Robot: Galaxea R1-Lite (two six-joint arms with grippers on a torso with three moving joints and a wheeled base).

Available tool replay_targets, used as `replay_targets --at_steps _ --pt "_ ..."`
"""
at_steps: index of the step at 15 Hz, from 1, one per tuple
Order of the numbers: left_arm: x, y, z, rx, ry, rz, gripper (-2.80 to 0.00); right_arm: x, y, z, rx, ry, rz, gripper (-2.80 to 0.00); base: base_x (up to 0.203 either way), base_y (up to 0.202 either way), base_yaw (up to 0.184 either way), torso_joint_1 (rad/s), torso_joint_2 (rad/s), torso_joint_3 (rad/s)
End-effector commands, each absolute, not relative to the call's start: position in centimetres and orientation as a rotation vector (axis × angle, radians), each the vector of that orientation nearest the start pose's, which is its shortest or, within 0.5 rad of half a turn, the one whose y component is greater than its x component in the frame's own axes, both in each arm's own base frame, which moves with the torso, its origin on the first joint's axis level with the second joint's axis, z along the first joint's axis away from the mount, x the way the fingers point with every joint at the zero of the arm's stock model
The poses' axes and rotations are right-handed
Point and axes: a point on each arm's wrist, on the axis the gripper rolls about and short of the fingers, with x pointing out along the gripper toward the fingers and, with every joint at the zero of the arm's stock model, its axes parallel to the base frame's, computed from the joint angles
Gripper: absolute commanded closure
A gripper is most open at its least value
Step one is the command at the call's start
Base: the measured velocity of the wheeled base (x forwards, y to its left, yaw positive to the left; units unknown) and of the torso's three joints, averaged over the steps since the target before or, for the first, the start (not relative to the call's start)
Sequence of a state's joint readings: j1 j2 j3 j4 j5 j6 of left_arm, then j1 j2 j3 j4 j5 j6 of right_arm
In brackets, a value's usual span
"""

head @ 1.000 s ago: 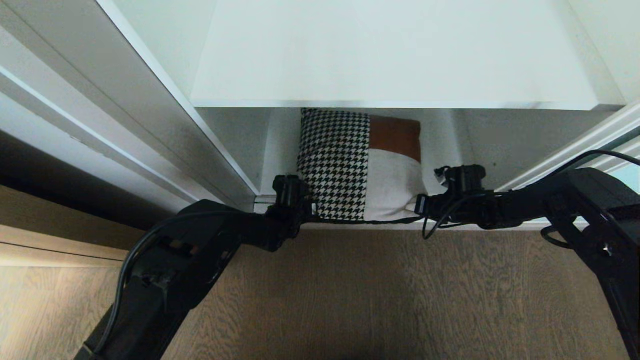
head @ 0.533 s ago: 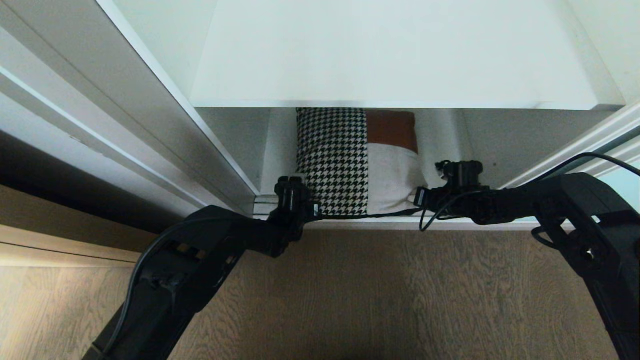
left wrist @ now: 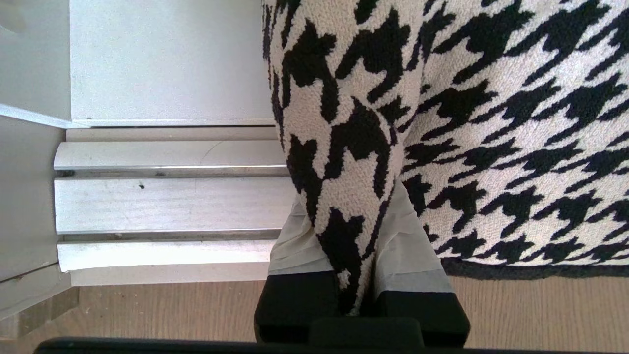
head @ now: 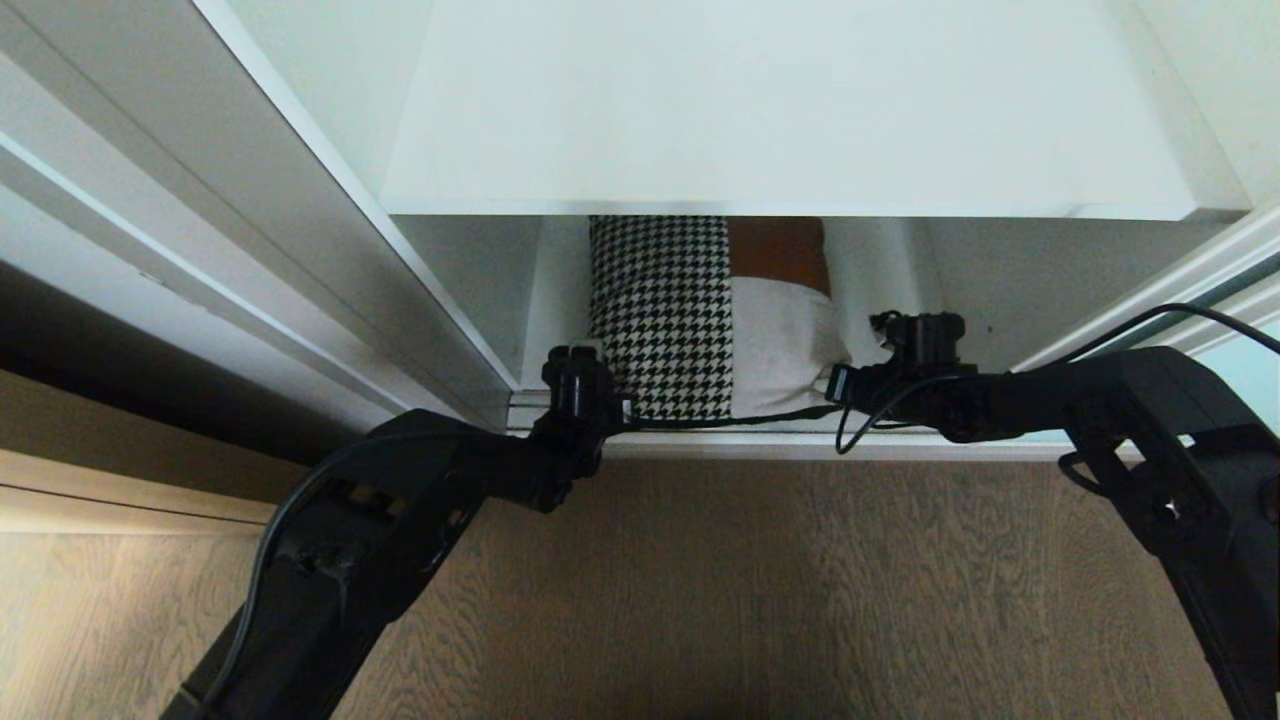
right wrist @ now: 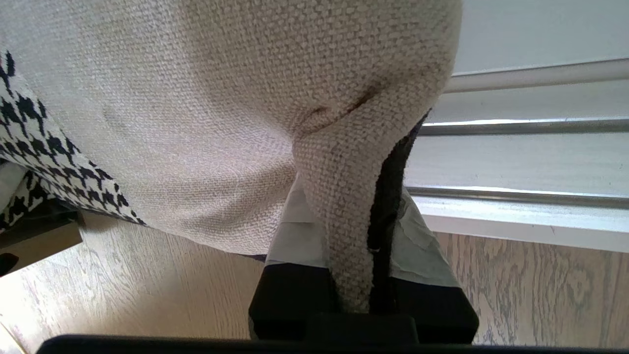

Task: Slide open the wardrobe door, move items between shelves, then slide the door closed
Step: Place the pillow on the lower shelf

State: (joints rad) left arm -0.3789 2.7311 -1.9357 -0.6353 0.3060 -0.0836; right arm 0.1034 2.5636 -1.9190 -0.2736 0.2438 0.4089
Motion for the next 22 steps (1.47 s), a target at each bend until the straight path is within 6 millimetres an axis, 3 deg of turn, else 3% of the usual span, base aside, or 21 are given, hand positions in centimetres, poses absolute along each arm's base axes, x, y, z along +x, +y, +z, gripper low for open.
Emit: replay_targets --at_steps 1,3,4,11,14,19,22 --pt "51.5 -19.8 3.2 -0.031 0.15 -0.064 0.0 52.8 6.1 8.3 0.428 0.433 0.267 0.0 0.0 0.0 0.0 0.0 0.0 0.0" --pt "51.5 -19.8 3.1 -0.029 0.152 -0.064 0.0 52.9 6.1 8.1 0.43 0.437 0.268 0.0 0.0 0.0 0.0 0.0 0.0 0.0" --pt "51.5 -19.8 2.8 -0.026 0.156 -0.066 -2.8 52.9 6.2 7.9 0.431 0.441 0.268 0.0 0.0 0.0 0.0 0.0 0.0 0.0" --pt "51.1 -20.0 4.3 -0.063 0.031 -0.015 -2.8 52.7 6.4 7.2 0.44 0.487 0.259 0.0 0.0 0.0 0.0 0.0 0.0 0.0" --pt "48.6 -20.3 5.4 -0.054 0.066 -0.056 -2.8 52.7 6.4 7.4 0.438 0.488 0.259 0.0 0.0 0.0 0.0 0.0 0.0 0.0" --pt "42.8 -21.8 7.9 -0.069 0.132 -0.295 -2.8 52.6 6.7 7.5 0.436 0.501 0.262 0.0 0.0 0.0 0.0 0.0 0.0 0.0" --pt "42.1 -22.5 6.4 -0.067 0.289 -0.426 -2.8 52.5 7.1 7.6 0.436 0.502 0.269 0.0 0.0 0.0 0.0 0.0 0.0 0.0"
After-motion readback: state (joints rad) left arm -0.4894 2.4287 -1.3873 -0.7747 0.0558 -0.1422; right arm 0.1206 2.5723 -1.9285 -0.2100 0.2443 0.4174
